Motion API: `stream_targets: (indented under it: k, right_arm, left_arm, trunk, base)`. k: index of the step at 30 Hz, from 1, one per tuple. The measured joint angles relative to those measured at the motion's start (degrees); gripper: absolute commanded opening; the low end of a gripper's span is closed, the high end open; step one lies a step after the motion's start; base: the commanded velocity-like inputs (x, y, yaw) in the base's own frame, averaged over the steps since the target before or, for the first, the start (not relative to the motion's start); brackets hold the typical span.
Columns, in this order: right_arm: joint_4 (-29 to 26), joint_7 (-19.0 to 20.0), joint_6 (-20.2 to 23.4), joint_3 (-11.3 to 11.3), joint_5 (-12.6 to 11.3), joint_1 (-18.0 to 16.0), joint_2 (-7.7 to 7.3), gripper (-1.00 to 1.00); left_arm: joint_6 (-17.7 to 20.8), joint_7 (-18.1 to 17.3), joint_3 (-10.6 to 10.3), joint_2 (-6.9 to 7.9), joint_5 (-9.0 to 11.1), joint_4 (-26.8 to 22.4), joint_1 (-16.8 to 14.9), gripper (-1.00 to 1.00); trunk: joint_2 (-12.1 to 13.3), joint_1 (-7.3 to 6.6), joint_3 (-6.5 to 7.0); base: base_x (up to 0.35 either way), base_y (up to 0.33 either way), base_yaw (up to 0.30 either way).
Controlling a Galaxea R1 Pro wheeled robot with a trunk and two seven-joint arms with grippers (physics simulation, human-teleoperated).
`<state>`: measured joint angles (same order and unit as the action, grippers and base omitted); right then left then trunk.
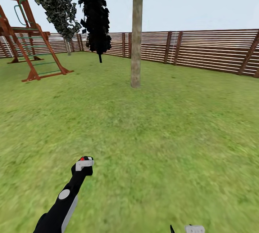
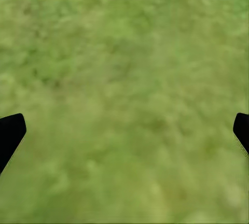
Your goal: In the garden, pick up the pesticide atomizer on the floor and spray pesticide onto both trees until each tree trunk is fully covered.
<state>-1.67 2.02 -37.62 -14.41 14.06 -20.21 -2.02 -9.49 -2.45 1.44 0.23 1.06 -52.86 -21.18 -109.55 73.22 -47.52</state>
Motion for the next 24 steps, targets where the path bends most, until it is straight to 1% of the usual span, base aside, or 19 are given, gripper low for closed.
stream_targets:
  k: [4,11,24]
  right_arm:
    - [0.00,0.00,0.00,0.00,0.00,0.00,0.00,1.00]
    - [0.00,0.00,0.01,0.00,0.00,0.00,0.00,1.00]
    - [0.00,0.00,0.00,0.00,0.00,0.00,0.00,1.00]
  left_arm:
    - [0.00,0.00,0.14,0.27,0.04,0.04,0.00,-1.00]
    - [0.00,0.00,0.09,0.26,0.05,-0.09,0.00,-1.00]
    - [-0.07,0.00,-0.09,-0.14,0.00,-0.06,0.00,-1.00]
  trunk:
    - [0.00,0.00,0.00]
    - [0.00,0.00,0.00]
    - [0.00,0.00,0.00]
  base:
    - [0.340,0.000,0.000]
    - [0.340,0.000,0.000]
    - [0.340,0.000,0.000]
